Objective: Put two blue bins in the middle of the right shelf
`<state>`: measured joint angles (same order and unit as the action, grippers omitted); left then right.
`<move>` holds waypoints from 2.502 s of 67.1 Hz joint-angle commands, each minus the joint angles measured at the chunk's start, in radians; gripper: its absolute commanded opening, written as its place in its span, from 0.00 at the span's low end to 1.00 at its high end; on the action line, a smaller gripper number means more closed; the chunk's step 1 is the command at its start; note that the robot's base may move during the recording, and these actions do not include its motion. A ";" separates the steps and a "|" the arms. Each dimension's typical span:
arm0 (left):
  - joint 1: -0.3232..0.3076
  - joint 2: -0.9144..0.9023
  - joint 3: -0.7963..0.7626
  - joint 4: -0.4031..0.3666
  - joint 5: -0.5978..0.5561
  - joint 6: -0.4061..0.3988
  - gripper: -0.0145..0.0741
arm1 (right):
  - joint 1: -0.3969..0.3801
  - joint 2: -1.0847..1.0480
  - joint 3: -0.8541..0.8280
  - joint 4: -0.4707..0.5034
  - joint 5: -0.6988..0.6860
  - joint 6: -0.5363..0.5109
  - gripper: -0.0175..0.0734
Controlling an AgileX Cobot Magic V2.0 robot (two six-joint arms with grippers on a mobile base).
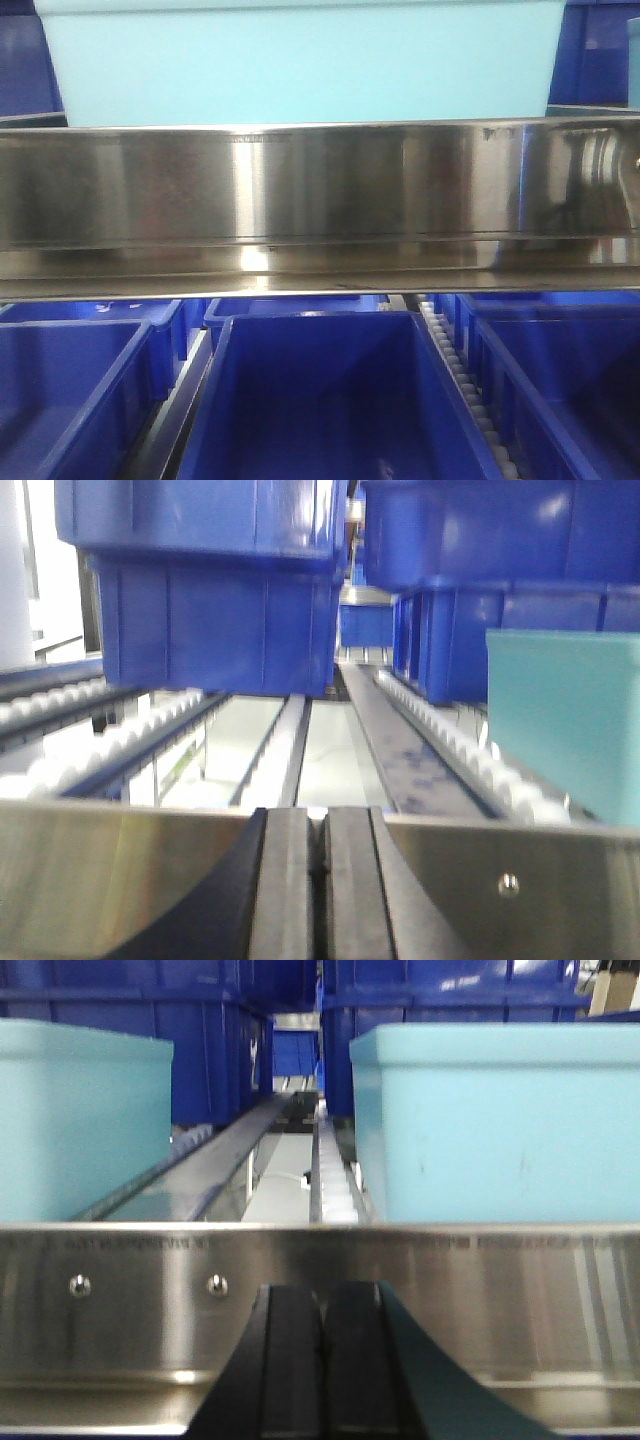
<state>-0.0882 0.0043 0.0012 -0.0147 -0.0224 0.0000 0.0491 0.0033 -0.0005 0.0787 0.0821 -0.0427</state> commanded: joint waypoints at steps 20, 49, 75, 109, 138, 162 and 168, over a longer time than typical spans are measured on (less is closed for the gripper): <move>-0.005 -0.004 -0.001 -0.025 -0.224 0.000 0.04 | 0.002 -0.003 0.001 -0.006 -0.082 -0.005 0.01; -0.005 0.116 -0.454 -0.027 0.209 0.000 0.33 | 0.002 0.136 -0.540 -0.006 0.247 -0.005 0.23; -0.074 0.453 -0.701 -0.027 0.285 0.000 0.84 | 0.008 0.448 -0.649 -0.026 0.156 -0.005 0.82; -0.284 0.997 -1.235 -0.023 0.761 0.000 0.84 | 0.250 0.958 -1.222 -0.013 0.642 -0.005 0.82; -0.284 1.447 -1.650 -0.025 1.131 -0.007 0.84 | 0.256 1.466 -1.733 -0.013 1.071 0.060 0.82; -0.290 1.687 -1.702 -0.062 1.158 -0.007 0.79 | 0.270 1.694 -1.755 -0.013 1.045 0.071 0.82; -0.290 1.724 -1.702 -0.062 1.158 -0.009 0.78 | 0.272 1.736 -1.755 -0.013 1.021 0.073 0.82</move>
<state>-0.3708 1.7051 -1.6899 -0.0655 1.1355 0.0000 0.3175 1.7125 -1.7476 0.0703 1.1305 0.0261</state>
